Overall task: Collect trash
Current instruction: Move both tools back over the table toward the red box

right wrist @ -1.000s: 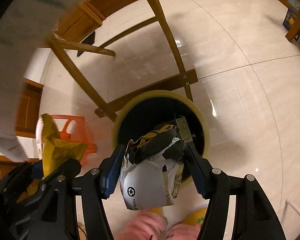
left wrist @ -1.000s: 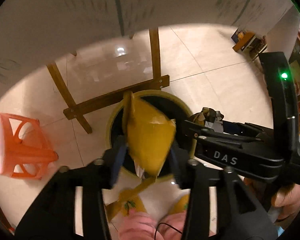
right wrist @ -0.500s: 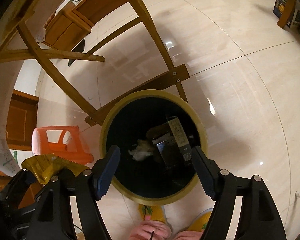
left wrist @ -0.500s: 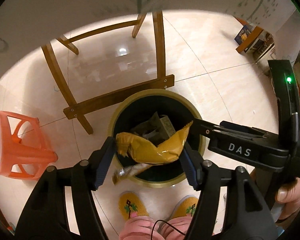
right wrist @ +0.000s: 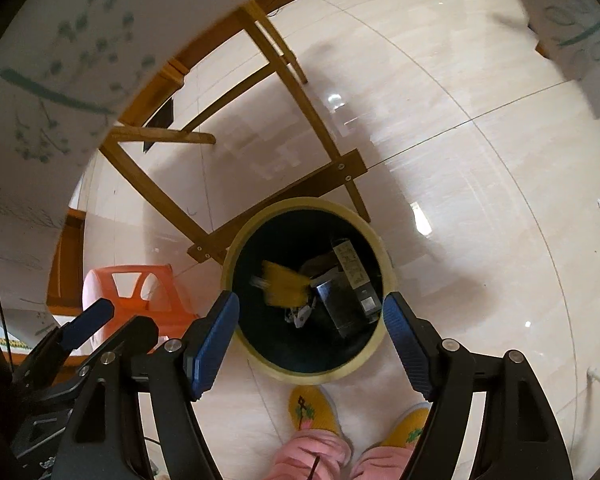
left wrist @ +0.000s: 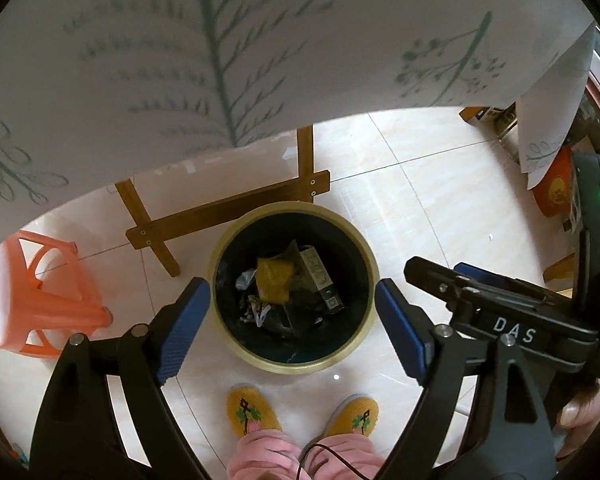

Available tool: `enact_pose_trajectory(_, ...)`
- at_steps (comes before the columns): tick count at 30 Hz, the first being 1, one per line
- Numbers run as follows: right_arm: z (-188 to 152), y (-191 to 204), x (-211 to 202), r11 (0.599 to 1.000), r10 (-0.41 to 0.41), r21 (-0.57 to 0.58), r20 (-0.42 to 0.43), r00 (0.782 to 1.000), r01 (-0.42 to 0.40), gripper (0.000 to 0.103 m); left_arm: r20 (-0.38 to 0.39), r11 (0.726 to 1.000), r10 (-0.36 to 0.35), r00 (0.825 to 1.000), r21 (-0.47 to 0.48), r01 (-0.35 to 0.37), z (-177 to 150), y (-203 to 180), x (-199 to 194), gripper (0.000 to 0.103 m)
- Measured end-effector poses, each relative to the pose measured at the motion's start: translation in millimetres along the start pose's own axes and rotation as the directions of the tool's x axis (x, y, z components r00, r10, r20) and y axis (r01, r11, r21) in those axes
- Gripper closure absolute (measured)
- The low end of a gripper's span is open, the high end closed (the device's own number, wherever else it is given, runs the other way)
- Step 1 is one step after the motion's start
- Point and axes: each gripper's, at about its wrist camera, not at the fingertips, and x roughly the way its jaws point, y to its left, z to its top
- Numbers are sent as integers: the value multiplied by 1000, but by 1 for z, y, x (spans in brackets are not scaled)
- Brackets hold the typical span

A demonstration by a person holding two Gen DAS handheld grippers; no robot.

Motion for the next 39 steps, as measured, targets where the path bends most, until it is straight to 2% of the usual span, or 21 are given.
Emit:
enact_pose_trajectory(6, 6, 4, -47, 1000, -16, 16, 14, 1000, 15, 27, -7, 1000, 4, 1000, -1, -4, 14, -11, -42, 21)
enact_pose_trajectory(14, 13, 38, -145, 1000, 1, -21, 40, 999, 0, 27, 35, 1000, 24, 999, -8, -24, 45, -22, -147, 21)
enact_pose_trajectory(22, 21, 90, -254, 992, 41, -120, 87, 995, -30, 27, 102, 997, 58, 993, -57, -52, 75, -25, -265, 21)
enact_pose_trajectory(30, 30, 143, -353, 966, 100, -252, 168, 981, -56, 27, 145, 986, 41, 989, -168, -16, 85, -19, -360, 21)
enact_pose_trajectory(35, 43, 171, -399, 948, 143, -311, 223, 964, -69, 27, 161, 983, 57, 985, -179, -27, 87, -26, -404, 21)
enact_pose_trajectory(39, 58, 188, -422, 939, 174, -332, 247, 953, -85, 27, 187, 980, 95, 978, -188, -59, 101, -26, -430, 21)
